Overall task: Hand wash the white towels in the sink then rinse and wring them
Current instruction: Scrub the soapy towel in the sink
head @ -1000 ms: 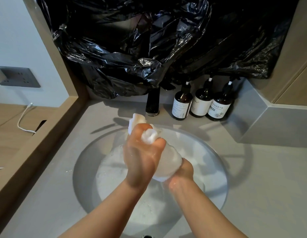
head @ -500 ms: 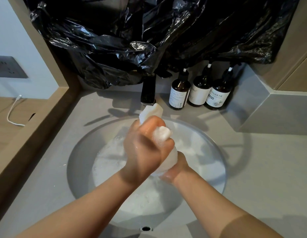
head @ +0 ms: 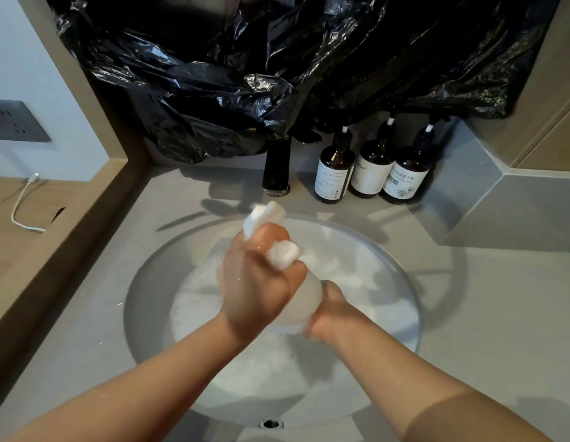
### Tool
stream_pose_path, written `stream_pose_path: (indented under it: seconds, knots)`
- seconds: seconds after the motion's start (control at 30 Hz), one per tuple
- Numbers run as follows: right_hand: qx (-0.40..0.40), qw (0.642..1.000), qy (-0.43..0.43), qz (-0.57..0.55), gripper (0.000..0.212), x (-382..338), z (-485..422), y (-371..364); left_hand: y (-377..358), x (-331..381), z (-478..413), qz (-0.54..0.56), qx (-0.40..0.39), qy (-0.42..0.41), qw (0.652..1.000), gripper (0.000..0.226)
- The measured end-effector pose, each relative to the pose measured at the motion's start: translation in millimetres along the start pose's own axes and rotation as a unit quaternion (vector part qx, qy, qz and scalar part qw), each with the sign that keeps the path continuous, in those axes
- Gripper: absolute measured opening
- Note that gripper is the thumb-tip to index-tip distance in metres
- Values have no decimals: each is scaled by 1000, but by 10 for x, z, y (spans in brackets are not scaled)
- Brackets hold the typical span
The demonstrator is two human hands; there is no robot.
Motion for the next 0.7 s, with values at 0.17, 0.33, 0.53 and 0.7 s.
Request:
stream_pose_path:
  seconds: [0.17,0.33,0.53,0.7]
  knots:
    - [33,980,112,163,34,-193,102,-11,-63,-735,91,219,49,334,915,30]
    - [107,805,292,506,36,-334,256,12,12,-1026,195,295,131,494,807,27]
    - [7,789,268,553,23,-285,476,13,175,-1092,171,269,167,541,780,40]
    - [140,724,249,628,25,-257,385,305,200,-1060,189,310,136,558,758,40]
Point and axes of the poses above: each hand's wrist, its own z-axis away from the middle knuckle, its own y-axis out of the back of the hand, x = y × z, the point moved 5 cm from there along -z, towards the middle knuckle, and after that the axes turned 2 degrees about z, right-handed, at the moved point
